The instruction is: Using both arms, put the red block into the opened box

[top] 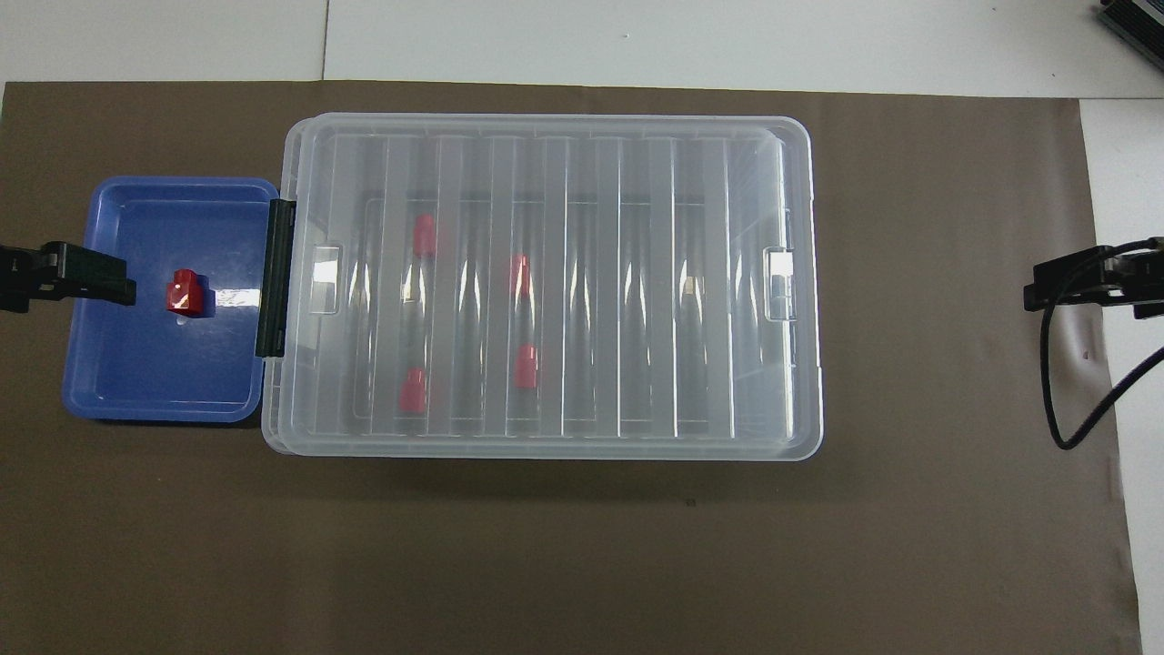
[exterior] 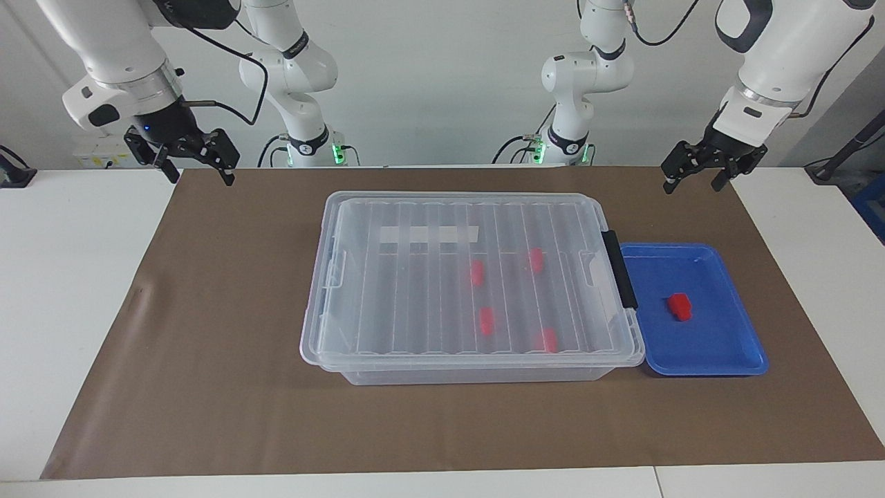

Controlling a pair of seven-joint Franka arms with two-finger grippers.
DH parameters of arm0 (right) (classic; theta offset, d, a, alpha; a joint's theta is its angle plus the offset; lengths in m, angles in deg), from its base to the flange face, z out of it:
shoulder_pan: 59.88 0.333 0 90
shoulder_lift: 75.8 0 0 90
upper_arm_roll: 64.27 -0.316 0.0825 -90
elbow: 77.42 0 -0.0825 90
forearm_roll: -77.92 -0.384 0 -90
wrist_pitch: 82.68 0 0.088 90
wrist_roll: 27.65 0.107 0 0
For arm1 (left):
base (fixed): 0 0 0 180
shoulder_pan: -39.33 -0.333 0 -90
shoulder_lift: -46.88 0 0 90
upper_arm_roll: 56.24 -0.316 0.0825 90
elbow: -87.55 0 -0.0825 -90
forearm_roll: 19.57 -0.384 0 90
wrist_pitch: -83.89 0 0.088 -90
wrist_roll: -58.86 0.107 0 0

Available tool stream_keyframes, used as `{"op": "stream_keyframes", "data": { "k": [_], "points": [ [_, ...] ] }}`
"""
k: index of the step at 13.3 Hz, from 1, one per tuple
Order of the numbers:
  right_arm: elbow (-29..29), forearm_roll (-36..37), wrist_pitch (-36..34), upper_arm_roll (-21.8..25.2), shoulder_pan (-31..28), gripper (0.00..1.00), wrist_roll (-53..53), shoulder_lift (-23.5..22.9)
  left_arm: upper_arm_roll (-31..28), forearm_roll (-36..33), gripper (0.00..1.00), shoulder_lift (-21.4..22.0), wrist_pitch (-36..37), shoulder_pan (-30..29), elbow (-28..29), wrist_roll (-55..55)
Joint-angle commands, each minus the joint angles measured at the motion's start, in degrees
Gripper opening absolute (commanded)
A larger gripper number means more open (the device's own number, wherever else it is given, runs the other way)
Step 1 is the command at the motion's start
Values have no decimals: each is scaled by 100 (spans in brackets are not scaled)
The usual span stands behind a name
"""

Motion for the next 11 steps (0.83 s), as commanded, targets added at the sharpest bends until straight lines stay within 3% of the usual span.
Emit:
{"op": "stream_keyframes", "data": {
  "k": [1, 6, 11],
  "points": [
    [-127, 26, 99, -23, -45, 100, -69, 108, -37, -99, 100, 114, -118, 46, 132, -39],
    [-380, 26, 265, -41, 16, 100, 140, 195, -46, -99, 100, 114, -118, 46, 124, -57],
    [-1329, -35, 2038, -111, 691, 100, 799, 170, -46, -99, 100, 114, -118, 46, 132, -75]
  ]
}}
